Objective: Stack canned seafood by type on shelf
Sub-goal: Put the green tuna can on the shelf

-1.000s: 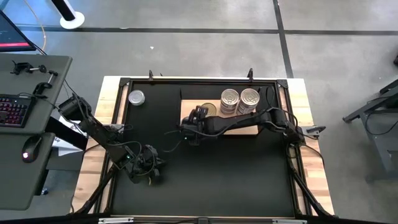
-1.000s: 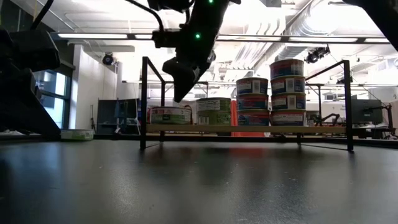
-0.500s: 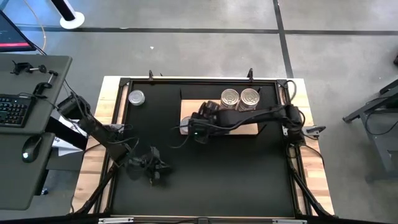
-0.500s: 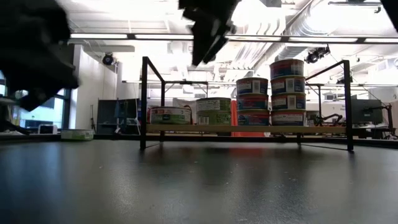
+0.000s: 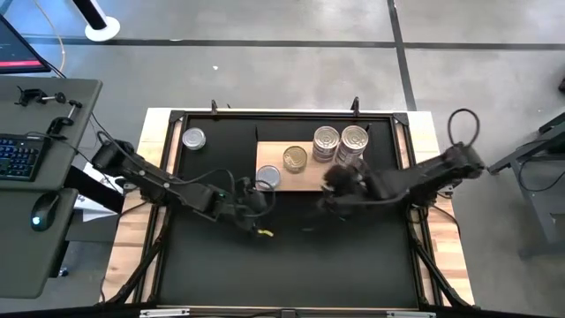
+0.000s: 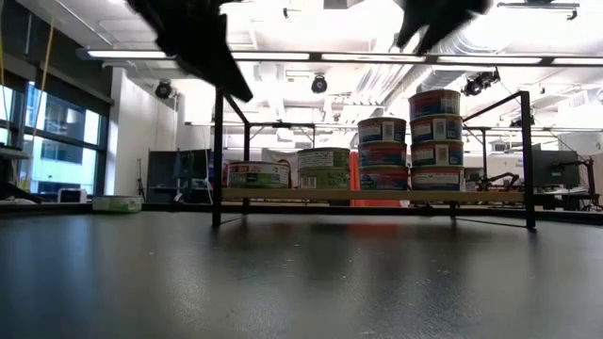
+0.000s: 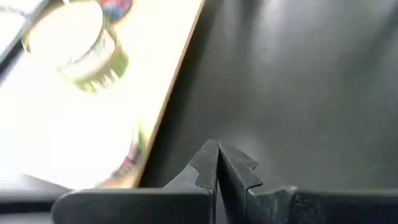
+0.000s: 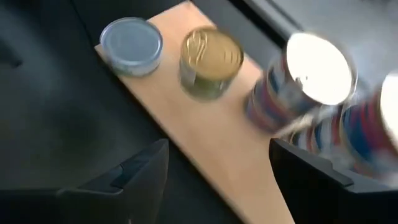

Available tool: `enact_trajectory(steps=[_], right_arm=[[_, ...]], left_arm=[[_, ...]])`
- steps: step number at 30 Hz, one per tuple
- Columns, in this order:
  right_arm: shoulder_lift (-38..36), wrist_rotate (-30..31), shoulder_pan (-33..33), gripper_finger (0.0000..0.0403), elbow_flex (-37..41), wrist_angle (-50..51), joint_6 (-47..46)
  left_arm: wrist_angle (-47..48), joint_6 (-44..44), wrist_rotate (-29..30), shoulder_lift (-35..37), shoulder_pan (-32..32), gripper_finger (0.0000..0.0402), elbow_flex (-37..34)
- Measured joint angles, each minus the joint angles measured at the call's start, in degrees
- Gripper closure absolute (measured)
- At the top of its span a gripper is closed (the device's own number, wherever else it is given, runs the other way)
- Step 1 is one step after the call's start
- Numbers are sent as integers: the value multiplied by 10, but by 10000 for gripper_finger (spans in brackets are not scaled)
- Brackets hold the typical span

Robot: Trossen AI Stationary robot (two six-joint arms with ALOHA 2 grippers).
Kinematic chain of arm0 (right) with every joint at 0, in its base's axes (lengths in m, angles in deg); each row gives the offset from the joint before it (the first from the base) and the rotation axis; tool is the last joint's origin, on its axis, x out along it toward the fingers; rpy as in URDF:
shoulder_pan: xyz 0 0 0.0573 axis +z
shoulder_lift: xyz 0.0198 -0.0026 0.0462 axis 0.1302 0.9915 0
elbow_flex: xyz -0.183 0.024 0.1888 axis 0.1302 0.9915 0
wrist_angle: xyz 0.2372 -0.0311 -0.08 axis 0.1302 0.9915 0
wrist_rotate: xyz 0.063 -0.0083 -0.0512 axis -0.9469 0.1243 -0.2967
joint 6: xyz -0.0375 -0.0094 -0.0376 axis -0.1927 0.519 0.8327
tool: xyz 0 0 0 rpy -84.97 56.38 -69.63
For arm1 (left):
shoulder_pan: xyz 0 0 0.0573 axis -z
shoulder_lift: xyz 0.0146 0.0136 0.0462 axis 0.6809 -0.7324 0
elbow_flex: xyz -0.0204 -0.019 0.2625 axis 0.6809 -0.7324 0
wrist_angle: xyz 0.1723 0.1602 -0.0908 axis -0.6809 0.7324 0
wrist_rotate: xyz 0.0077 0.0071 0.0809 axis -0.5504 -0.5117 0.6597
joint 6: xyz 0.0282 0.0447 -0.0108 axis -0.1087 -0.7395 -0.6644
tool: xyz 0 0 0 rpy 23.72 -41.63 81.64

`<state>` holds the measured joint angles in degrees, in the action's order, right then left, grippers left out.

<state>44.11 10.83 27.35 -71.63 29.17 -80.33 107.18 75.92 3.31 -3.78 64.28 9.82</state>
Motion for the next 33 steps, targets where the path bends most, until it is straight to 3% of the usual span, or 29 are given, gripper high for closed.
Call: enact_trajectory(steps=[3, 6, 13, 18, 33], right_arm=[[-53, 6, 38, 135, 71, -14, -96], [-92, 28, 67, 135, 123, -42, -167], [-120, 48, 88, 135, 165, -88, -203], [-118, 48, 83, 135, 165, -106, -173], [-117, 48, 83, 135, 165, -109, -151]], left_arm=[[41, -74, 12, -46, -7, 401, 59], [118, -81, 16, -96, -24, 401, 115], [302, -74, 9, -206, -73, 401, 214], [304, -88, 13, -226, -80, 401, 243], [277, -94, 24, -227, -104, 401, 243]])
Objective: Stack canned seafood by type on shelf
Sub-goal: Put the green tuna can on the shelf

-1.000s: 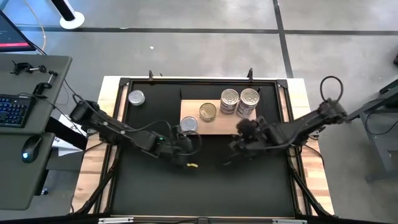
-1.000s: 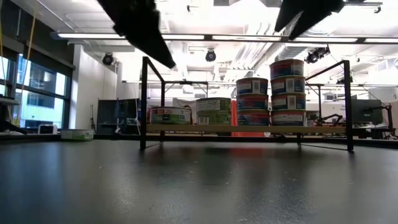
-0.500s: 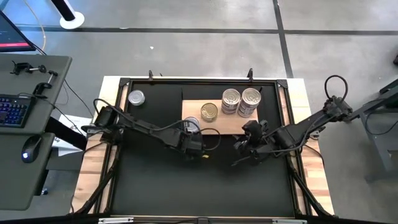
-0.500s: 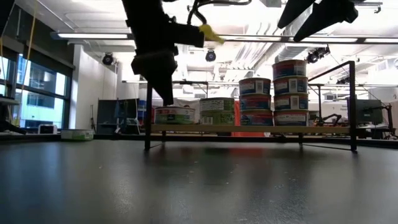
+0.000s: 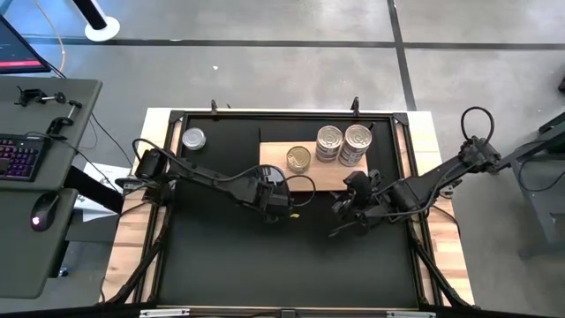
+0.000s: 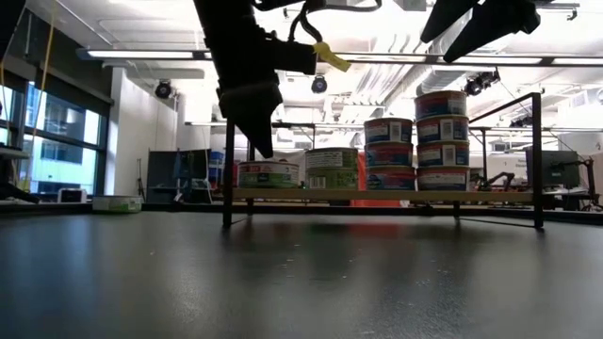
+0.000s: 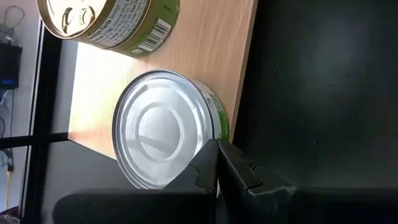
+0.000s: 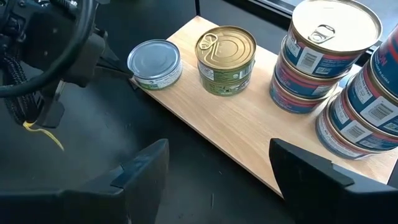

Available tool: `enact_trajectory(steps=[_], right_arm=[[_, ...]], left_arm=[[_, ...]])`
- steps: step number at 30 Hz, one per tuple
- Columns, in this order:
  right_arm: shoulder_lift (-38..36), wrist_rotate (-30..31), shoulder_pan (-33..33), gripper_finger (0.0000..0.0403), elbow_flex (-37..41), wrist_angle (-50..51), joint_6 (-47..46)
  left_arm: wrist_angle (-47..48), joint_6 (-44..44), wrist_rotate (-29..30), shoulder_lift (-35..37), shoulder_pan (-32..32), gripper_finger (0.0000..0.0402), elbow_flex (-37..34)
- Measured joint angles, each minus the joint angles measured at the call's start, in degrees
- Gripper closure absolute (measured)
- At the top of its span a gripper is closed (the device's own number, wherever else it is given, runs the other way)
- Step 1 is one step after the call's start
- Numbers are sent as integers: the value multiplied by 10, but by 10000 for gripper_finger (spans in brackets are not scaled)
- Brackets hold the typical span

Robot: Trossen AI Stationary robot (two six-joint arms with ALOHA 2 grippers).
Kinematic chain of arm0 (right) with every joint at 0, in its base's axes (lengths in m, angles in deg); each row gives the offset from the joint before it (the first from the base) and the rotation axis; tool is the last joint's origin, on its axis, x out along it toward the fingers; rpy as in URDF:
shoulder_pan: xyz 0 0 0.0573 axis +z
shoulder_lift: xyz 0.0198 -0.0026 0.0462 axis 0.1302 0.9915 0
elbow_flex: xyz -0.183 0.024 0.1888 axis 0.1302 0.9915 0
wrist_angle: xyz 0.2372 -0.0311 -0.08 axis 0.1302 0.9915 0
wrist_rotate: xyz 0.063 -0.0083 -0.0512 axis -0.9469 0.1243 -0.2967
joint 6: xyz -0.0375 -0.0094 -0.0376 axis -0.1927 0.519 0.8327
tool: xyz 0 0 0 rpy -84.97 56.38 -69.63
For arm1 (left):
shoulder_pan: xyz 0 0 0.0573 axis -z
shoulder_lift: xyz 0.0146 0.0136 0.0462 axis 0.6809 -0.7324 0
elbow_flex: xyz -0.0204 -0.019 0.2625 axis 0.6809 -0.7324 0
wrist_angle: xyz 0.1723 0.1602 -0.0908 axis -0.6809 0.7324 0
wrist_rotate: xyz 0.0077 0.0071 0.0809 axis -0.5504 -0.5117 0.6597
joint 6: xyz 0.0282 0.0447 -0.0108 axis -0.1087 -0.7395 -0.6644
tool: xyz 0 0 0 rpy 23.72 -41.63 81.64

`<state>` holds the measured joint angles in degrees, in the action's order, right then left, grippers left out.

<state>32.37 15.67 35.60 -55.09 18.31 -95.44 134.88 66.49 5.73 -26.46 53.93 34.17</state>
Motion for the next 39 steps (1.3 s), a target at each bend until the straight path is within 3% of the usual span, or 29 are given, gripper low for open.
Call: enact_trajectory(steps=[10, 15, 22, 32, 39], right_arm=[[0, -1, 0, 135, 0, 1, 8], [0, 1, 0, 135, 0, 2, 11], [0, 7, 0, 135, 0, 2, 11], [0, 11, 0, 135, 0, 0, -1], [0, 10, 0, 135, 0, -2, -11]], left_arm=[[-14, -19, -8, 14, 0, 401, 11], [-51, -70, -134, 16, -5, 401, 12], [-64, -74, -199, 20, -21, 402, 21], [-16, -76, -205, 16, -68, 401, 22], [-34, -96, -209, 15, -83, 401, 19]])
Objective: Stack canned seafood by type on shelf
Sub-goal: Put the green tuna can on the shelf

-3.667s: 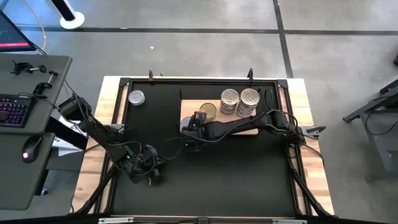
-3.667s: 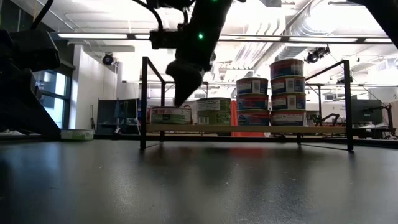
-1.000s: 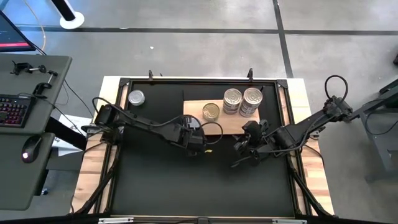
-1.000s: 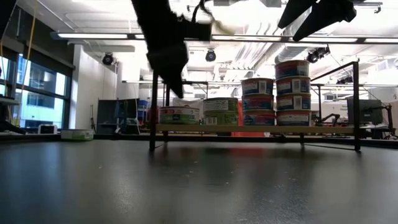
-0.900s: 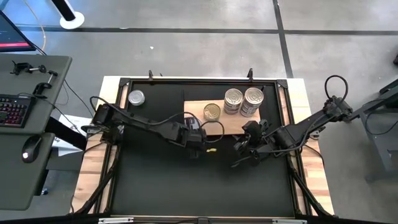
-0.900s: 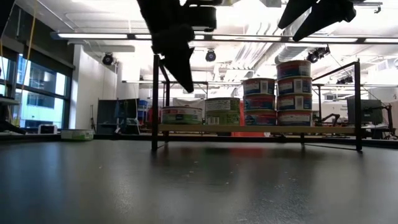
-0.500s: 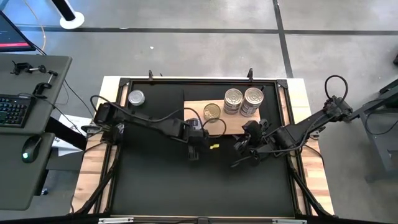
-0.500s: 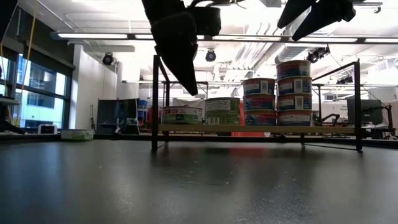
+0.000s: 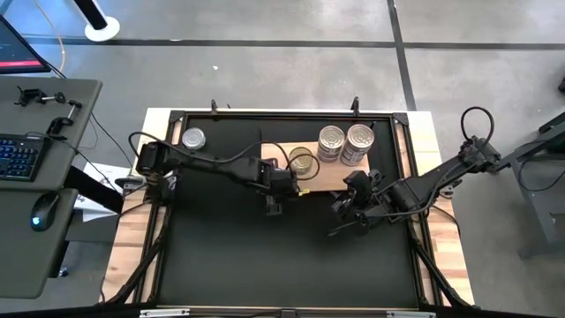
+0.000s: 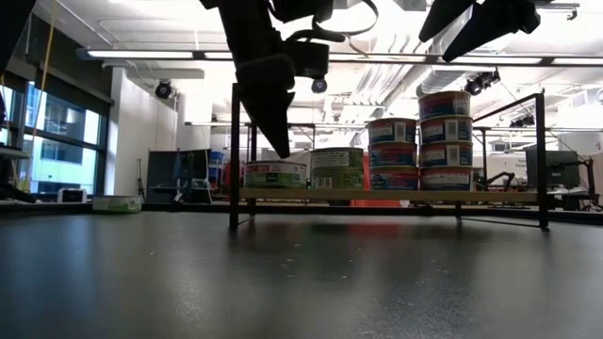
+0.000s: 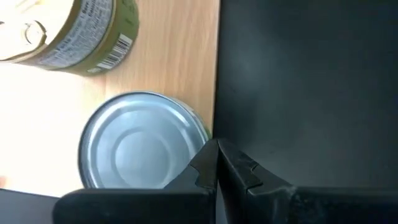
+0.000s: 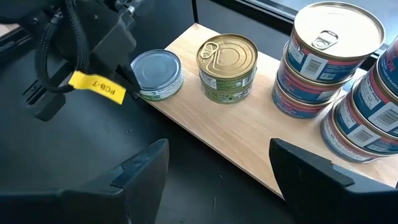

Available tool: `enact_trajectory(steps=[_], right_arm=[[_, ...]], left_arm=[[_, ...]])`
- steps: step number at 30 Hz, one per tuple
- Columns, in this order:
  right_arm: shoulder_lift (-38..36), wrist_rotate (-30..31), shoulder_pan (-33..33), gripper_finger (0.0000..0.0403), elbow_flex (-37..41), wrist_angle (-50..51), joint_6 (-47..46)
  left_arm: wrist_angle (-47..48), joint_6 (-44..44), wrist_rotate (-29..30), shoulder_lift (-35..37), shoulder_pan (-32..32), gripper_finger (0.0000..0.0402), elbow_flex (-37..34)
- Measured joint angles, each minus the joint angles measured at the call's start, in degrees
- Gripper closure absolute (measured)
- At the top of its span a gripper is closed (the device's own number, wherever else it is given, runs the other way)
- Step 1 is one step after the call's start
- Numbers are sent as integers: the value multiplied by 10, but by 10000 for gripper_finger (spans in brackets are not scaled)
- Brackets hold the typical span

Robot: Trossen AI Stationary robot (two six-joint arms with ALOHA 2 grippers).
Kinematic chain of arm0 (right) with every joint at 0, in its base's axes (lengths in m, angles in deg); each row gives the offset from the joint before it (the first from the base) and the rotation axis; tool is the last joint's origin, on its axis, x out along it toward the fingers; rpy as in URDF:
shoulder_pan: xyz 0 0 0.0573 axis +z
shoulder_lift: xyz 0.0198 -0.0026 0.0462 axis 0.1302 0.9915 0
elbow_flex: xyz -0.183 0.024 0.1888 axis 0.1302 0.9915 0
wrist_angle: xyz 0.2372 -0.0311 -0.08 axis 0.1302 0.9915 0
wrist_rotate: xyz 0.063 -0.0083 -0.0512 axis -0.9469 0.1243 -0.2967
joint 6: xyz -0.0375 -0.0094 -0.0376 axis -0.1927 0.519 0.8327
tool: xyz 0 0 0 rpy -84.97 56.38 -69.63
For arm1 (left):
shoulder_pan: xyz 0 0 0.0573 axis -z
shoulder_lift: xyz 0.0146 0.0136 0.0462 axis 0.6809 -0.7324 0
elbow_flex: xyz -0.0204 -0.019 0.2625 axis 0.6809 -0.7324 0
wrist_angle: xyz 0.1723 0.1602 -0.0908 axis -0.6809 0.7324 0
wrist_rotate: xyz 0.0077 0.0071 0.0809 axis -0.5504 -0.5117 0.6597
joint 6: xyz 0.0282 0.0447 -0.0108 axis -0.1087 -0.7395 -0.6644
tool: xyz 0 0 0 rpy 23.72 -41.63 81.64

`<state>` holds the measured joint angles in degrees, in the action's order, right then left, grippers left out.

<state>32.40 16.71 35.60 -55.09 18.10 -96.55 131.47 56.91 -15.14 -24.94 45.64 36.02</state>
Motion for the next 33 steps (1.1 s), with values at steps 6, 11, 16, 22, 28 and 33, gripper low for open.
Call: enact_trajectory(steps=[6, 11, 16, 22, 28, 33], right_arm=[[0, 0, 0, 135, 0, -2, 0], [0, 0, 0, 135, 0, -3, 0], [0, 0, 0, 135, 0, -3, 0], [0, 0, 0, 135, 0, -7, 0], [0, -1, 0, 135, 0, -10, 0], [0, -1, 0, 135, 0, -11, 0]], left_arm=[[-1, -9, -7, 0, -9, 401, 0], [-1, -9, -27, 0, -20, 401, 0], [-1, -8, -48, 0, -34, 401, 0], [-3, -14, -47, -2, -49, 401, 0], [-2, -52, -45, -7, -61, 402, 0], [-21, -75, -40, -9, -66, 402, 0]])
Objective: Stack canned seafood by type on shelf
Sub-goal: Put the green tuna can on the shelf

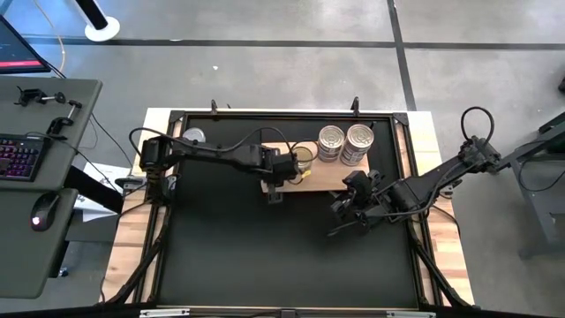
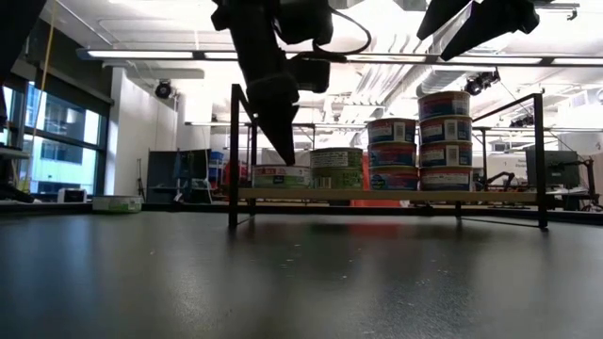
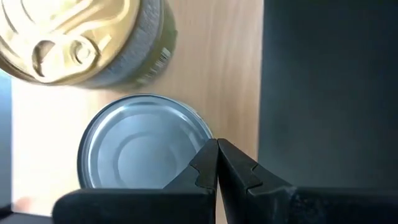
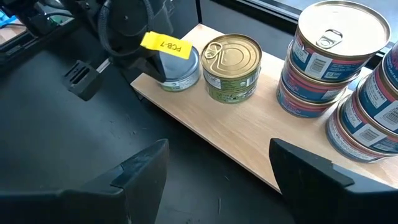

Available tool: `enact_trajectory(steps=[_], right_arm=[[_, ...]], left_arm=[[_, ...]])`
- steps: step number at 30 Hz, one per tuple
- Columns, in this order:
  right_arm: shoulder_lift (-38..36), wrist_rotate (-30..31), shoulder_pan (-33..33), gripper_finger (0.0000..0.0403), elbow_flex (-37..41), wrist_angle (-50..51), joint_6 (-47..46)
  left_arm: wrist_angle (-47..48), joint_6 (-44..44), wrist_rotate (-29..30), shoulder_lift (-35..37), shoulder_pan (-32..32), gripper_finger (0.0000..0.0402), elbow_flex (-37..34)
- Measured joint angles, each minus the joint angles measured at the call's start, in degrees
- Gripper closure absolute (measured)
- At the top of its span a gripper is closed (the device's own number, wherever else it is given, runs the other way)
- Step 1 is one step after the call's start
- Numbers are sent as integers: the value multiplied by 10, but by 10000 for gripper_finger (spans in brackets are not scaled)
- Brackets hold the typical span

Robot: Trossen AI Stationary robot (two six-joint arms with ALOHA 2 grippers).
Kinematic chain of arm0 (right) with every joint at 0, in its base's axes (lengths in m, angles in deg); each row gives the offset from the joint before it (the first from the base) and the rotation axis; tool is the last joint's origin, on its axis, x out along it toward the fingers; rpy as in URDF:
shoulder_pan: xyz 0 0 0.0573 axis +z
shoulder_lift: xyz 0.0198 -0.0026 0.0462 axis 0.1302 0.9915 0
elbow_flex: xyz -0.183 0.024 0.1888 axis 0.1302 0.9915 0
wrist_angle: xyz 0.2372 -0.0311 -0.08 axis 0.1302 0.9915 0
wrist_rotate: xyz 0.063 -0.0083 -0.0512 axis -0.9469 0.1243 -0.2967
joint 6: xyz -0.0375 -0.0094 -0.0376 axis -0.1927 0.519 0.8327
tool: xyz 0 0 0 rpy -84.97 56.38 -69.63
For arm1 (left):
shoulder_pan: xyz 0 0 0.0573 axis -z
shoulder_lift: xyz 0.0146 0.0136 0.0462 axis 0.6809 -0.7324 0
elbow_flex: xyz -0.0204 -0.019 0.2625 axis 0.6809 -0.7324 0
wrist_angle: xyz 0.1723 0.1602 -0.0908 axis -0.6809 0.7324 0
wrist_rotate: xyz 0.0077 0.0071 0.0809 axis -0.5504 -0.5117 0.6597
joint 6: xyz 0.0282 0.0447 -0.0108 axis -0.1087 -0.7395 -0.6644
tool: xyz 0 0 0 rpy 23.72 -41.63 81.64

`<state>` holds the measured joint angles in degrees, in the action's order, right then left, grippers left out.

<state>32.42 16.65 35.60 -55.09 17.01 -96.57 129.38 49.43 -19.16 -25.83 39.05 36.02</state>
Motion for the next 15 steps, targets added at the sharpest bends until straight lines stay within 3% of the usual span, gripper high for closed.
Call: enact_trajectory(steps=[15], right_arm=[[0, 0, 0, 135, 0, 0, 0]], left_arm=[[1, -54, 67, 1, 0, 402, -1]])
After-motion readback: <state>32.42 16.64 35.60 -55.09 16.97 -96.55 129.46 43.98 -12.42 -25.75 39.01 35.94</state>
